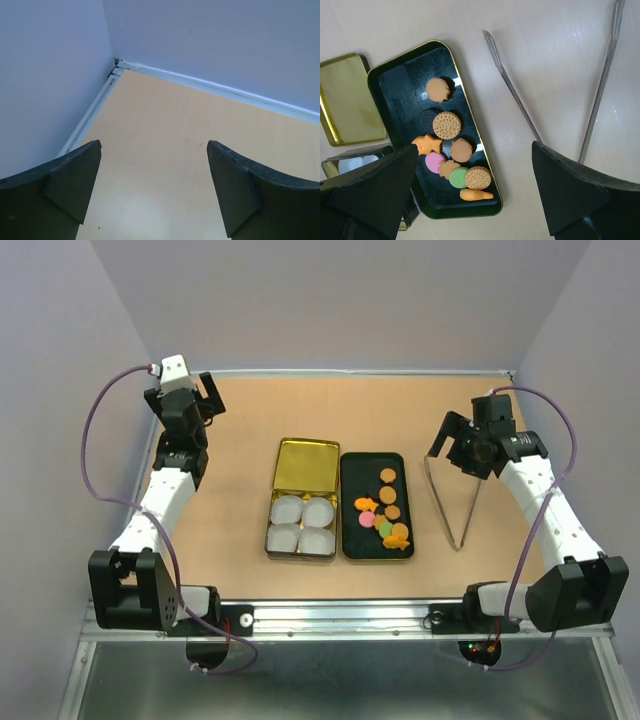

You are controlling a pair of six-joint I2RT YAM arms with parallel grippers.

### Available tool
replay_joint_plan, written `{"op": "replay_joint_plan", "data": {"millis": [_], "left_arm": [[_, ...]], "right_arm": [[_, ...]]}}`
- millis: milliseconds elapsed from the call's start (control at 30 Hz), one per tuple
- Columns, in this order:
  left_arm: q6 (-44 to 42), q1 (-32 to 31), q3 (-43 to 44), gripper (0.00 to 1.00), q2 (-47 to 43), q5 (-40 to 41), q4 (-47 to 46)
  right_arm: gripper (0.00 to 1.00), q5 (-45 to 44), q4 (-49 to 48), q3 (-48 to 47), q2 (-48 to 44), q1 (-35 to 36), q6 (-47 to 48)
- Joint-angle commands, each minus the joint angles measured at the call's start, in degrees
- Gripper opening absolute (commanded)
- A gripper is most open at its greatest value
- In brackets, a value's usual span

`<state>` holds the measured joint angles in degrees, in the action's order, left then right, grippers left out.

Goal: Pack the cookies

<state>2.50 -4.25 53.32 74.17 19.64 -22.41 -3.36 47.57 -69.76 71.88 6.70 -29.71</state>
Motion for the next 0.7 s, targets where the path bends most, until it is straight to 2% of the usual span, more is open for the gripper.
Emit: {"op": "replay_joint_plan", "data": {"millis": [0,67,100,167,200,300,400,500,667], "left_arm": [[6.9,1.3,5.6,0.99,-2.4,-10.4,16.4],[12.9,2.6,6.3,0.99,-3.1,-12.0,18.1],[16.0,3.2,6.5,0.99,-3.1,-18.1,18.6],[18.0,3.8,9.6,0.99,-0.4,-26.5,25.2],[21.3,3.8,13.8,0.99,1.0,-27.3,33.2],[24.2,3.7,15.2,0.97,2.4,-33.2,38.8],[25.7,2.0,9.5,0.97,-2.6,-34.5,38.3],[25.7,0.4,7.1,0.97,-4.9,-35.2,38.5],[23.9,-2.0,9.3,0.97,-4.1,-34.0,40.9]], "right_arm": [[1.00,0.6,-0.4,-4.2,1.2,-0.5,1.8],[1.00,-3.5,-1.0,-3.5,0.5,-0.4,1.6],[1.00,-5.1,-1.3,-3.0,0.2,-0.4,0.1],[1.00,-7.1,-0.6,-2.1,0.5,-0.5,-0.4],[1.00,-6.5,1.2,-2.3,0.9,-0.4,-0.1],[1.00,-8.5,7.3,-4.4,5.0,-0.4,-0.2],[1.00,-10.2,14.0,-5.7,8.5,-0.4,0.7],[1.00,-6.9,16.5,-3.1,8.2,-0.4,2.4],[1.00,-6.1,18.5,2.3,6.8,-0.4,1.8]]}}
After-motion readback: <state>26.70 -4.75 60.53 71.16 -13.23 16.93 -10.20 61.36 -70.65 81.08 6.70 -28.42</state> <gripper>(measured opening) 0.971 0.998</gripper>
